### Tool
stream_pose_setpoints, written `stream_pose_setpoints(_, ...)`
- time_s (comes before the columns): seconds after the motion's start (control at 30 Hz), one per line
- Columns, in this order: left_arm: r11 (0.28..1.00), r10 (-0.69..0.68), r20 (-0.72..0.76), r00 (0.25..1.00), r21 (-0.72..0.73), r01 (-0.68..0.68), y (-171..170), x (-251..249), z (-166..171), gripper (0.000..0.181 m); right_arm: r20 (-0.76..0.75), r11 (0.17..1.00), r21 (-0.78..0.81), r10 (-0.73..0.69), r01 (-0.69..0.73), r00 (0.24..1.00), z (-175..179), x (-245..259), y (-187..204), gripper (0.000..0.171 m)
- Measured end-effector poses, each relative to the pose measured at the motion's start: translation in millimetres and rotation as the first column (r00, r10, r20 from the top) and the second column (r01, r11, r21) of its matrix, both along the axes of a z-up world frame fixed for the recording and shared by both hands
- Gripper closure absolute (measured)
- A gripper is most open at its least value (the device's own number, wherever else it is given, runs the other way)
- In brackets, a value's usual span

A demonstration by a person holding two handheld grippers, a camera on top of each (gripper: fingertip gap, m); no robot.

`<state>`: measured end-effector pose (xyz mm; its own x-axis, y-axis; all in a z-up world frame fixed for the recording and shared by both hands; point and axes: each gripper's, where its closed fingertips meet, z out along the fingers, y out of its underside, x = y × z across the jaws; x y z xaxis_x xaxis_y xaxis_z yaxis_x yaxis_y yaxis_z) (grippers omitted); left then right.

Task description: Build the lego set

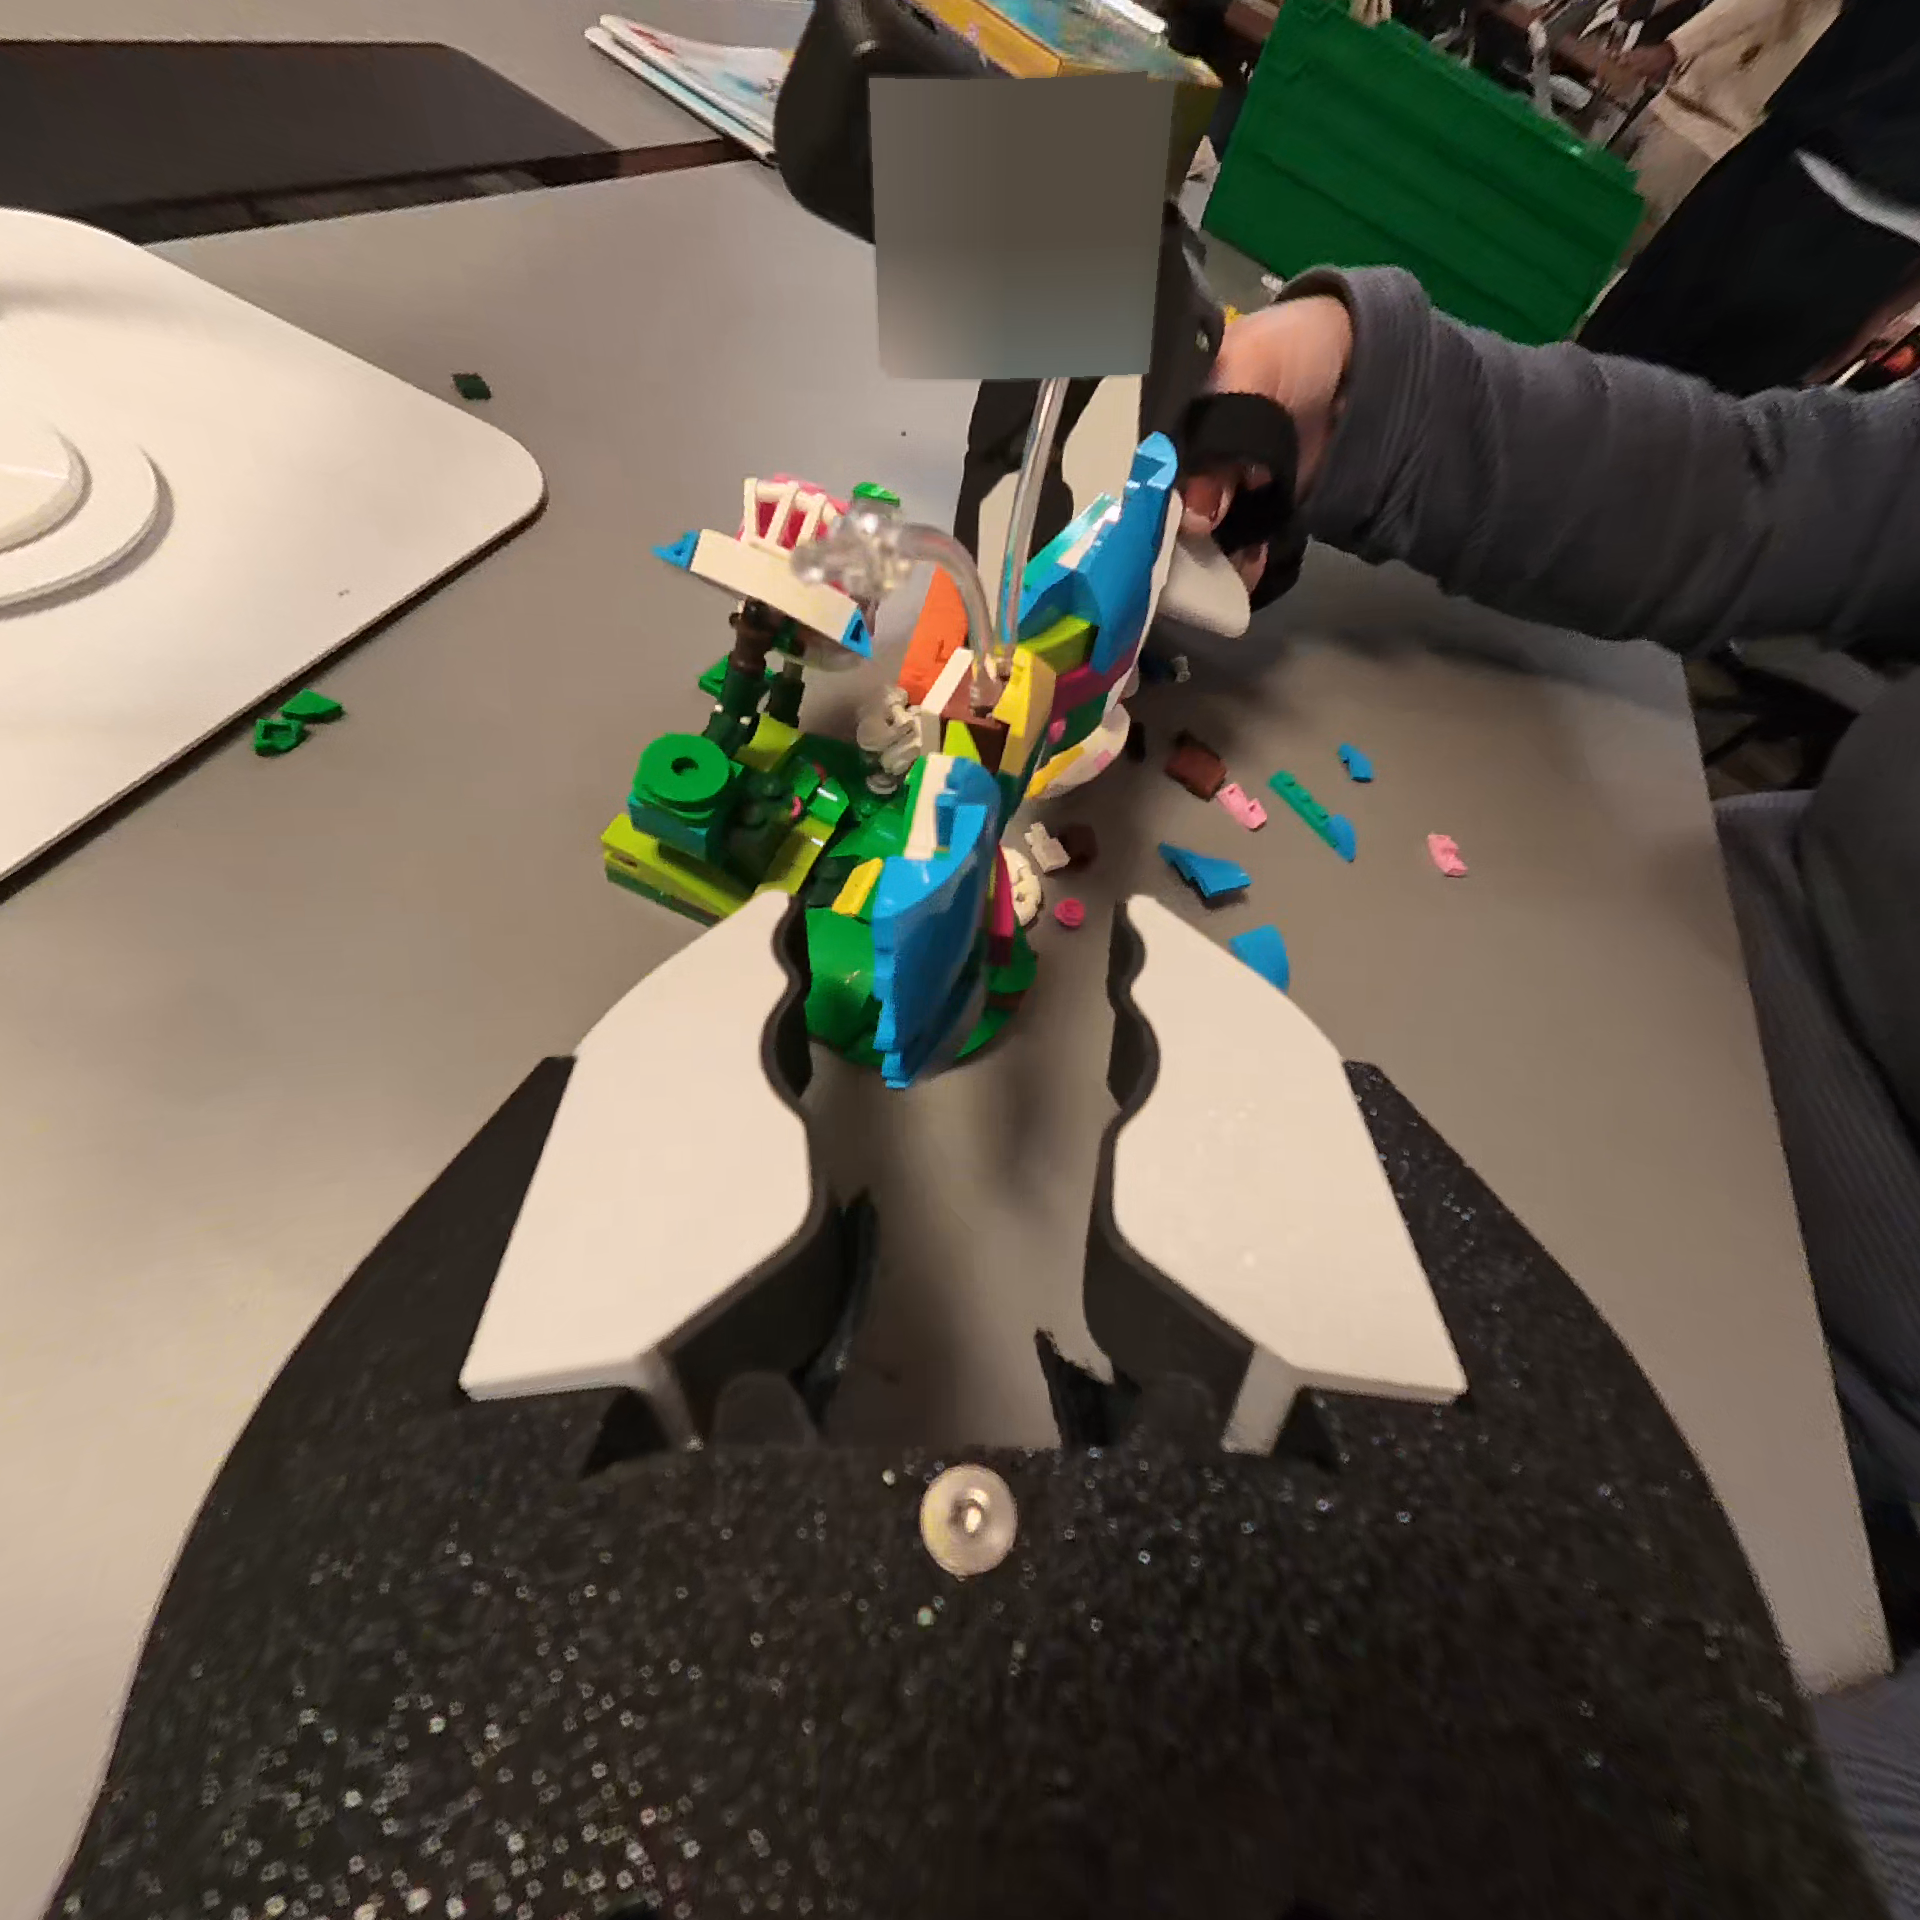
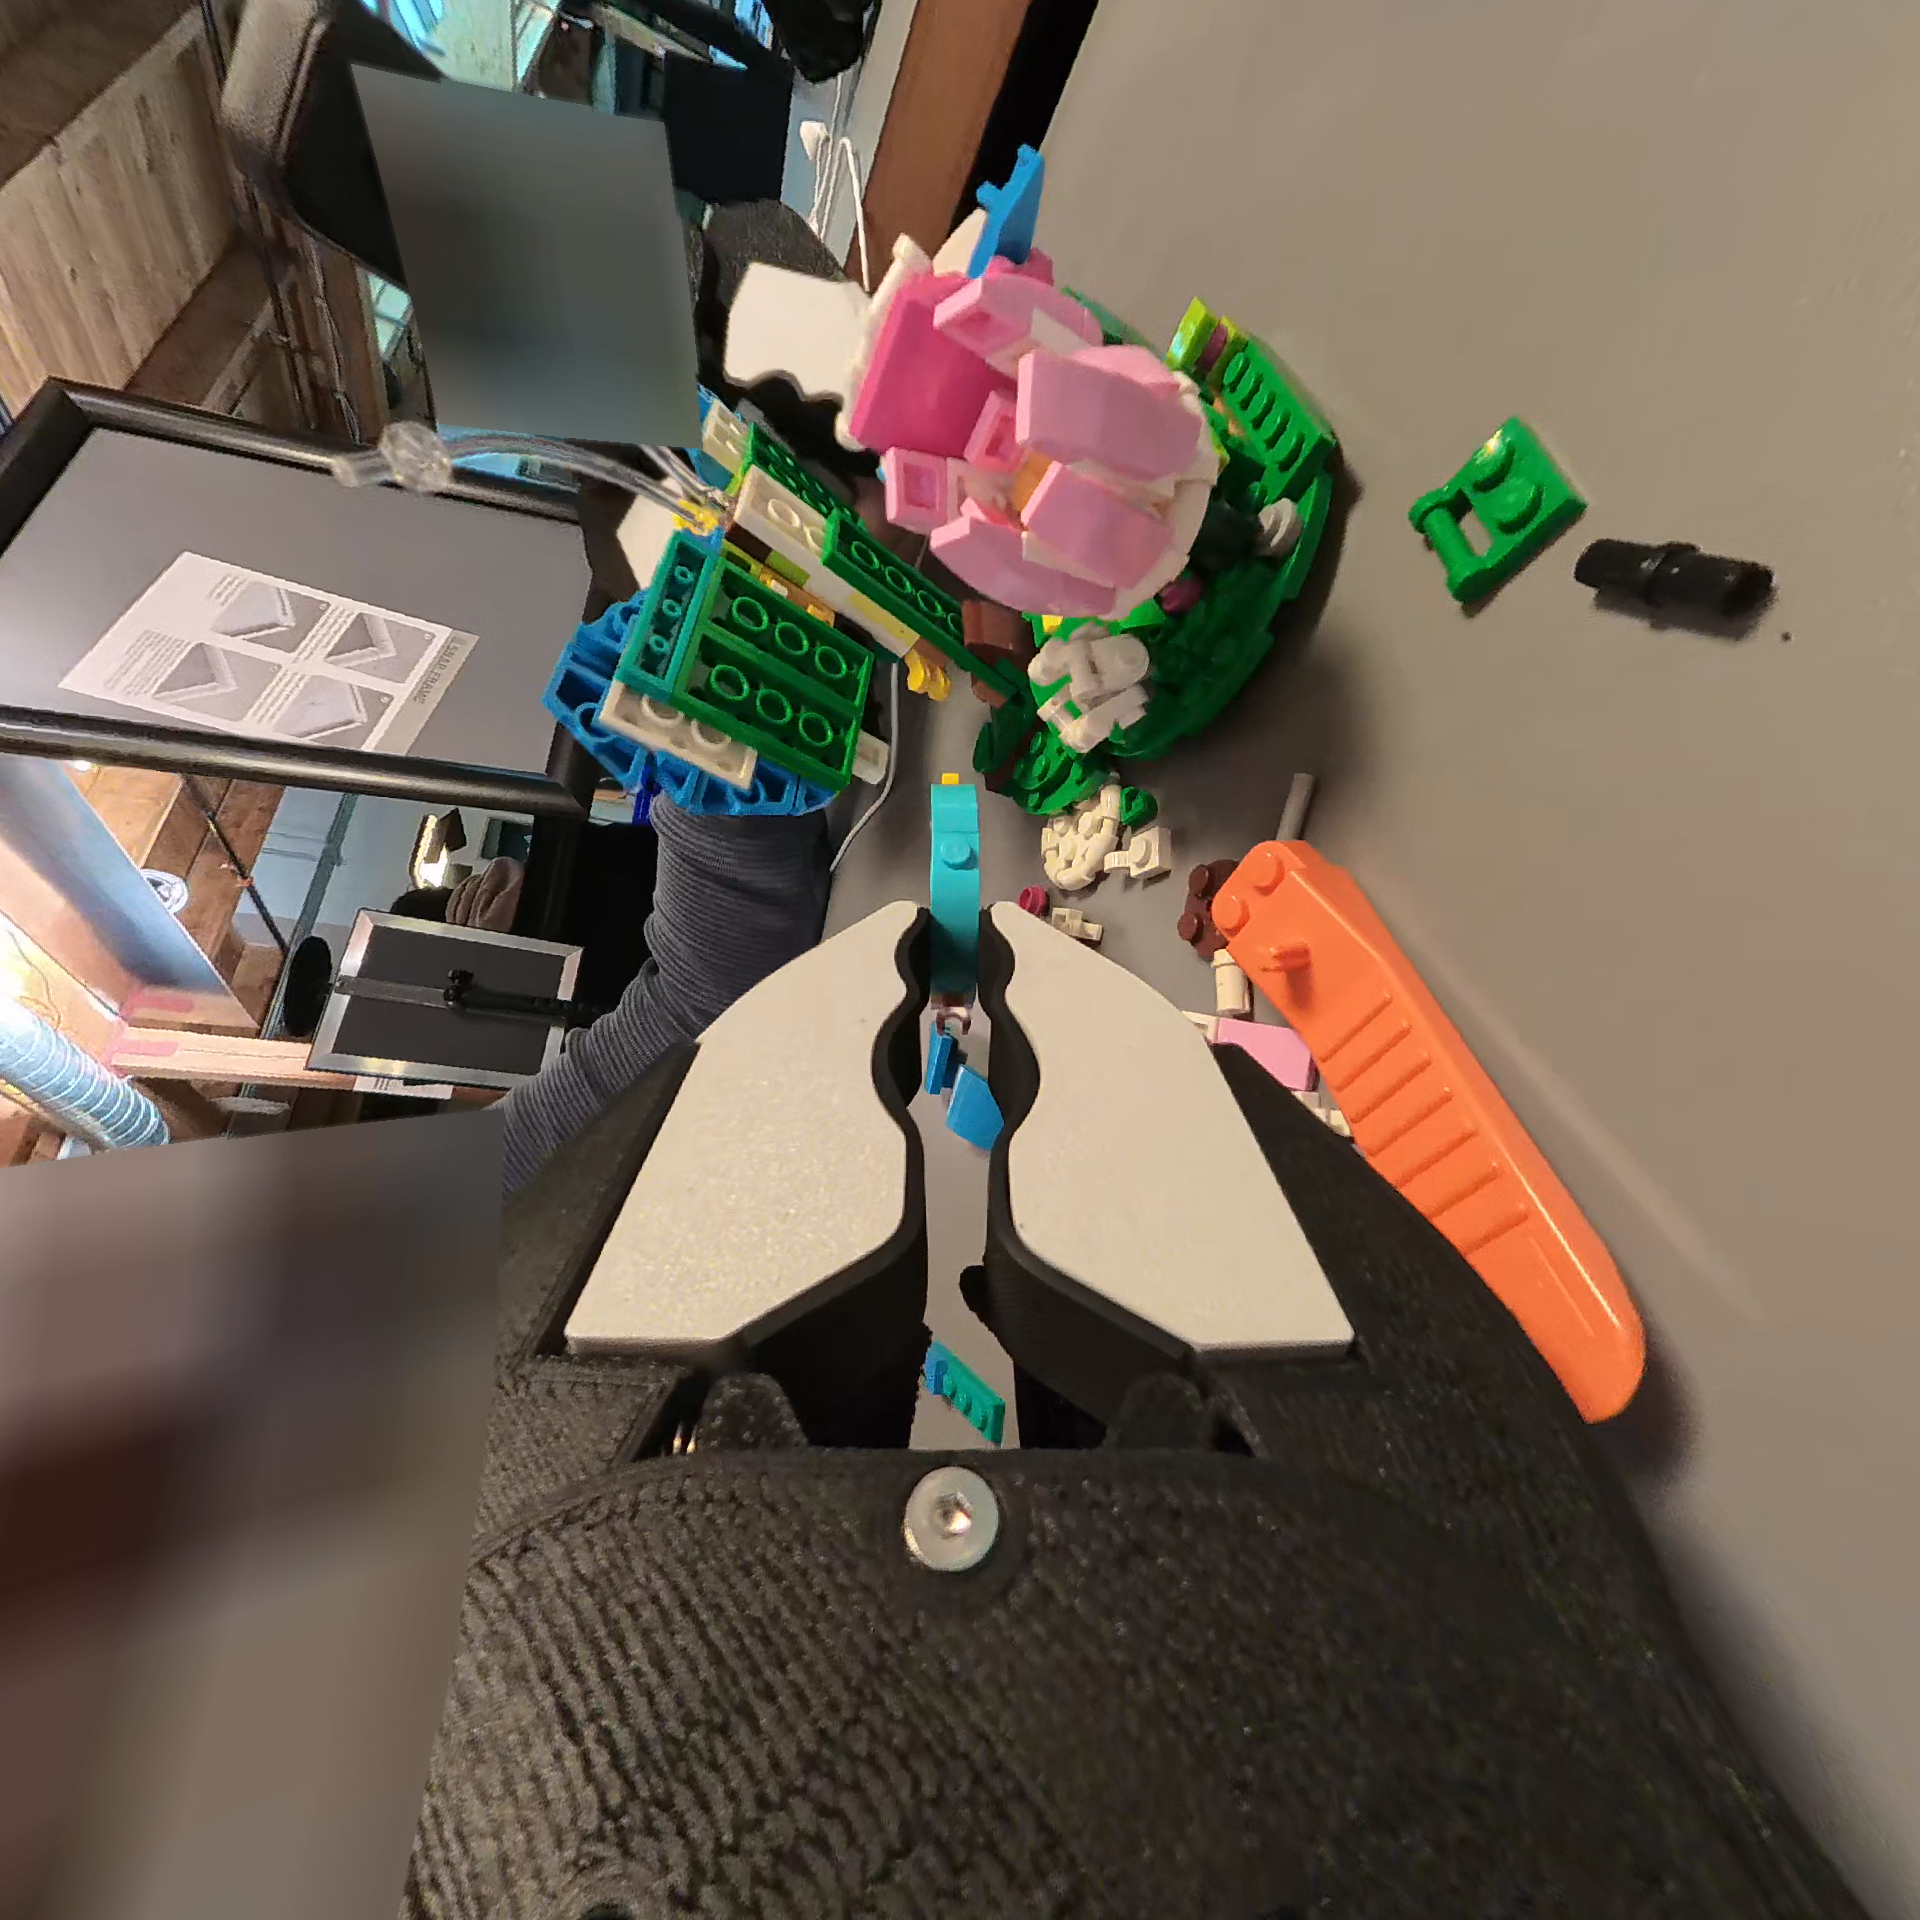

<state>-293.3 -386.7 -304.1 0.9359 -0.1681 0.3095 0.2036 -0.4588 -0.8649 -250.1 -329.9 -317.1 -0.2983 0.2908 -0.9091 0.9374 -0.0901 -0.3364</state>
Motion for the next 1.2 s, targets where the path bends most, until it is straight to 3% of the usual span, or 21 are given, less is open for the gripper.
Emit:
stream_pose_setpoints(0.23, 0.999, -0.033, -0.091, 0.995, -0.034, 0.03, 8.8, 1.6, -13.5, 0.129, 0.07, 0.998, -0.047, 0.047, -0.044, 0.996, 2.7, -2.5, -8.7, 0.165)
stream_pose_setpoints(0.67, 0.991, -0.105, -0.004, 0.994, -0.088, 0.104, 12.9, 6.9, -20.3, 0.138, 0.118, 0.993, -0.112, 0.052, -0.038, 0.992, 4.6, -9.9, -18.0, 0.165)
stream_pose_setpoints(0.87, 0.988, -0.122, 0.034, 0.992, -0.09, 0.125, 17.4, 8.0, -20.1, 0.155, 0.125, 0.992, -0.128, 0.034, -0.017, 0.992, 5.1, -12.0, -15.9, 0.165)
stream_pose_setpoints(1.2, 0.99, -0.099, 0.011, 0.995, -0.102, 0.099, 20.0, 4.1, -21.9, 0.164, 0.175, 0.992, -0.126, -0.006, 0.029, 0.984, 3.0, -12.9, -17.8, 0.165)
